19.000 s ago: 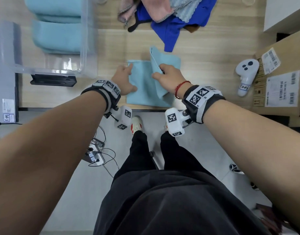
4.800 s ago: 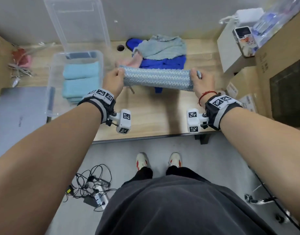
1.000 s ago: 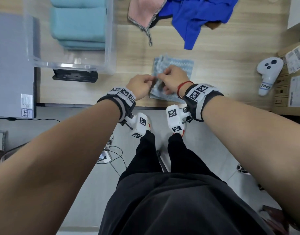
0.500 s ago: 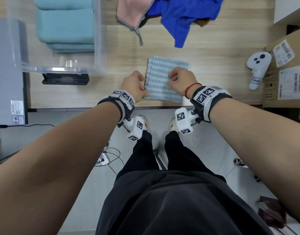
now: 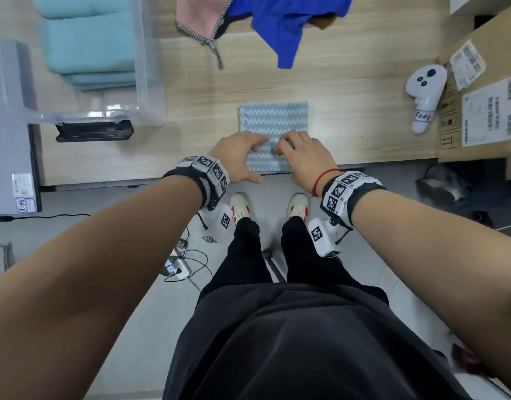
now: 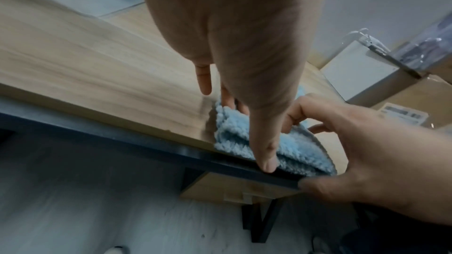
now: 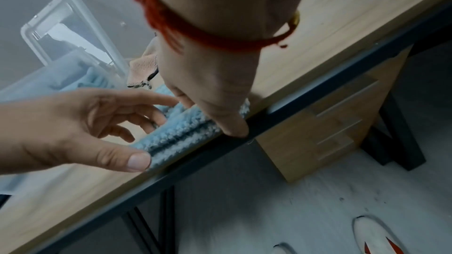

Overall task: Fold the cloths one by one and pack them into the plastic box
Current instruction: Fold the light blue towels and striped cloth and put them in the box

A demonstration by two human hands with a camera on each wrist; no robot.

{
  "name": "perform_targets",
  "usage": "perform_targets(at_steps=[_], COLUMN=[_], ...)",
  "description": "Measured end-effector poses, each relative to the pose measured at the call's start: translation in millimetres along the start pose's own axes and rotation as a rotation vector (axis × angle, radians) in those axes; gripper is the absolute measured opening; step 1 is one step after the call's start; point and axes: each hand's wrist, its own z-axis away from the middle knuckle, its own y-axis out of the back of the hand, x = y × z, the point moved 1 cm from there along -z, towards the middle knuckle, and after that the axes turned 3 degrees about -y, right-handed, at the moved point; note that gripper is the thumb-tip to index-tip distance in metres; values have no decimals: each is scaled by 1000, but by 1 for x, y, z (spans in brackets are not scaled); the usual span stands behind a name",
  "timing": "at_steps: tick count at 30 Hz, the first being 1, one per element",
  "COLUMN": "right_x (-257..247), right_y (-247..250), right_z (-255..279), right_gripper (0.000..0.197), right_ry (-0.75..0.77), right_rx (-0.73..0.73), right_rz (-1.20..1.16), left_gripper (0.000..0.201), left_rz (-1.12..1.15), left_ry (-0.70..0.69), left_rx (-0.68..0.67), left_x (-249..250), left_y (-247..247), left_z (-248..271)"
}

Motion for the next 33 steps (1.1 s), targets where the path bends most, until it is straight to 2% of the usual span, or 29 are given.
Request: perform_targets(at_steps=[4, 6, 10, 13, 19, 22, 26, 29, 33], right_x=[3, 5, 13, 21, 36, 43, 52, 62, 66], right_y=[-4, 2, 16, 21, 27, 26, 27, 23, 21], right_z=[6, 9, 9, 1, -15, -16, -14, -21, -34], right_gripper=[36, 25, 22, 22, 22, 26, 53, 48, 32], right_ry=[15, -24, -152, -225, -372, -386, -305, -328, -404], right_rx=[67, 70, 42, 10, 25, 1, -39, -1, 10], right_rz=[-52, -127, -283, -384, -671, -793, -740, -635, -626], left_gripper=[102, 104, 106, 98, 60, 41, 49, 50, 49], left_rz=[-285, -402, -488, -398, -193, -47, 31, 43, 79], left_ry=[4, -2, -16, 42, 169, 239, 315, 333, 362], left_rx=[-85, -88, -61, -54, 67, 125, 147, 147, 147], left_x=[10, 14, 18, 18, 10, 2, -4, -3, -4], left_y=[-3, -6, -9, -7, 5, 6, 8, 13, 17], left_z=[-1, -1, -2, -3, -13, -20, -27, -32, -38])
